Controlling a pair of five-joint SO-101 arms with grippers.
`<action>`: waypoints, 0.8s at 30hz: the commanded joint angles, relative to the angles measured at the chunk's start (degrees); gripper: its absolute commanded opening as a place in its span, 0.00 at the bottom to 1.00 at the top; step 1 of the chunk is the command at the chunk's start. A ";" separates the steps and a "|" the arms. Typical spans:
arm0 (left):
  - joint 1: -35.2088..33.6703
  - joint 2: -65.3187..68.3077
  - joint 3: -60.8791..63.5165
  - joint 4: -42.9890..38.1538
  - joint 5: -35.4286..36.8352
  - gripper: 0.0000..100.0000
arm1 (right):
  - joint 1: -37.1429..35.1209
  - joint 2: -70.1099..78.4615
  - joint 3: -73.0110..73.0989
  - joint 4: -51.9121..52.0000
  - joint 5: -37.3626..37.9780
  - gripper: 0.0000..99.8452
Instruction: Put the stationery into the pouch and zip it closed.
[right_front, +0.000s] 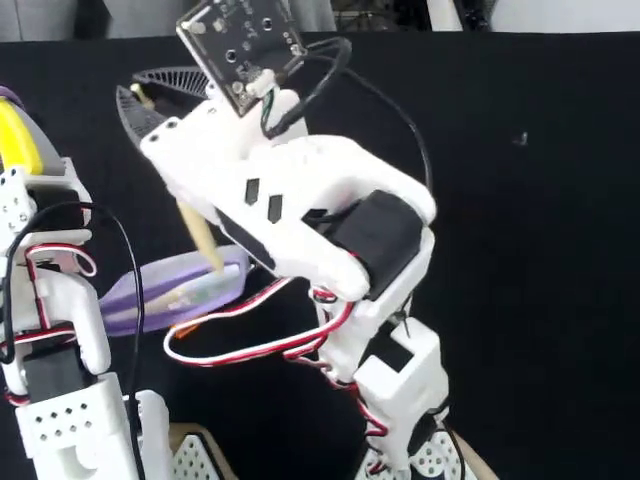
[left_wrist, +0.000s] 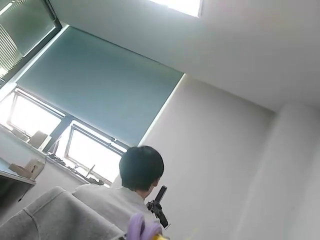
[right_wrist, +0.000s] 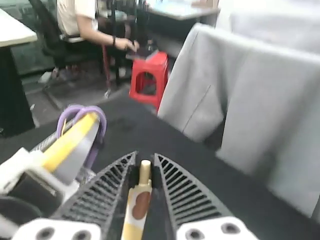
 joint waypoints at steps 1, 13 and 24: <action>0.31 0.26 -0.40 -0.70 -0.53 0.03 | 1.93 -0.75 -1.10 -4.13 2.81 0.01; 0.48 0.35 -1.19 -1.32 -0.62 0.03 | 1.85 -8.48 -1.19 -3.96 5.19 0.01; 2.51 17.32 -13.05 -5.71 -0.44 0.03 | 1.76 -22.11 -1.10 1.93 5.19 0.01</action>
